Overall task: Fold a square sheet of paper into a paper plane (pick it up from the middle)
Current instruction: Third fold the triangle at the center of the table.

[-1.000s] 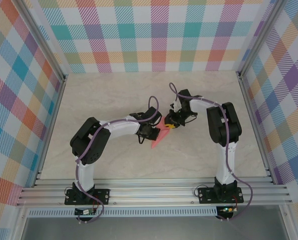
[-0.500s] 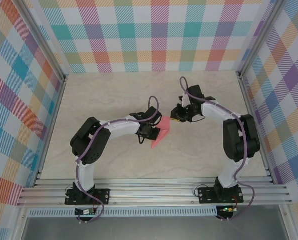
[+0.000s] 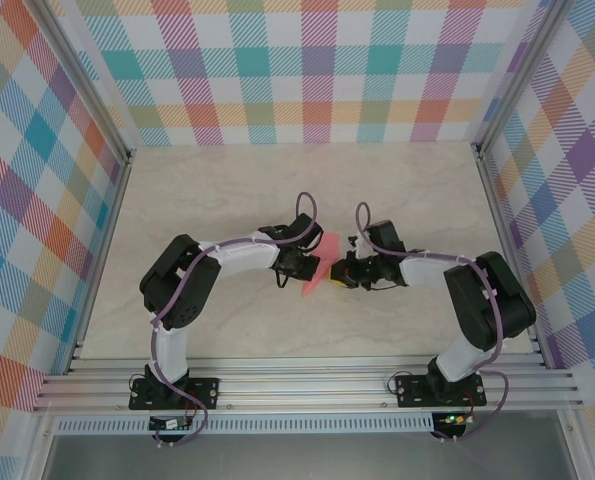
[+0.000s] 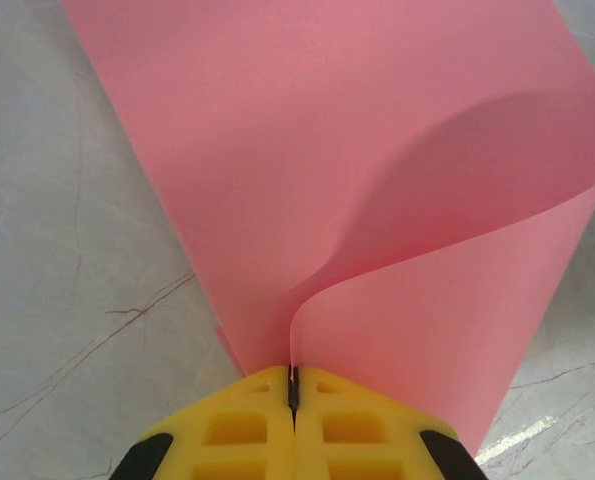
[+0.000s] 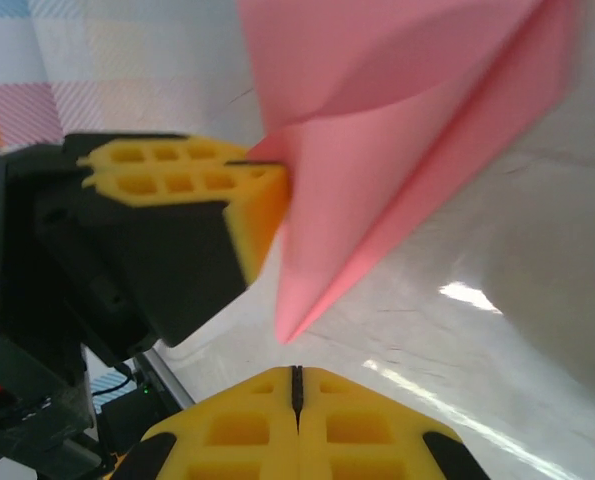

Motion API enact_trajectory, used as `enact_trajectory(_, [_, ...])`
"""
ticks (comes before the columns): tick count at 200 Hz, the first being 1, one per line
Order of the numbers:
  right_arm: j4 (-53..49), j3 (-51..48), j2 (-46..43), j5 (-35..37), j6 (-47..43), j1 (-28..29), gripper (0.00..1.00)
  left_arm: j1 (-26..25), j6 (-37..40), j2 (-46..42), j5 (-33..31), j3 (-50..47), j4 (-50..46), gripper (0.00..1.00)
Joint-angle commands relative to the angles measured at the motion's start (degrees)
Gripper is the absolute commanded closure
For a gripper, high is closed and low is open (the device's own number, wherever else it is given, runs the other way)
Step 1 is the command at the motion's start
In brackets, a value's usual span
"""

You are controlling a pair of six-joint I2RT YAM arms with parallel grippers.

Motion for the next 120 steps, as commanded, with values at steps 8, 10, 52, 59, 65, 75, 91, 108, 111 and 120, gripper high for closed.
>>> enact_trajectory(8, [10.6, -2.1, 0.4, 0.8, 5.2, 4.2, 1.0, 1.0, -0.8, 0.7, 0.4, -1.8, -1.1, 1.0])
enact_trajectory(10, [10.8, -2.1, 0.6, 0.8, 5.3, 4.6, 1.0, 1.0, -0.8, 0.8, 0.4, -1.8, -1.1, 1.0])
enact_trajectory(52, [14.2, -1.7, 3.4, 3.7, 7.6, 8.8, 1.0, 1.0, -0.7, 1.1, 0.7, -1.8, -1.0, 1.0])
enact_trajectory(59, [14.2, -1.6, 3.9, 4.2, 7.8, 9.2, 1.0, 1.1, -0.7, 1.1, 0.7, -1.8, -0.9, 1.0])
enact_trajectory(65, [14.4, -1.6, 4.3, 4.5, 8.0, 9.4, 1.0, 1.0, -0.8, 1.1, 0.8, -1.8, -0.9, 1.0])
enact_trajectory(75, [15.4, -1.9, 4.9, 4.7, 8.5, 9.8, 1.0, 1.1, -0.7, 1.2, 0.9, -1.8, -0.9, 1.0])
enact_trajectory(91, [16.2, -2.1, 5.5, 5.1, 8.7, 10.5, 1.0, 1.1, -0.7, 1.2, 0.8, -1.7, -0.9, 1.0])
enact_trajectory(108, [16.8, -2.4, 5.9, 6.0, 9.0, 11.2, 1.0, 1.1, -0.8, 1.1, 0.9, -1.9, -0.7, 1.0])
enact_trajectory(111, [17.1, -2.4, 6.0, 6.1, 9.1, 11.3, 1.0, 1.1, -0.8, 1.1, 0.8, -1.9, -0.8, 1.0])
enact_trajectory(120, [17.5, -2.4, 6.4, 6.4, 9.0, 11.6, 1.0, 1.1, -0.7, 1.2, 0.9, -1.9, -0.8, 1.0])
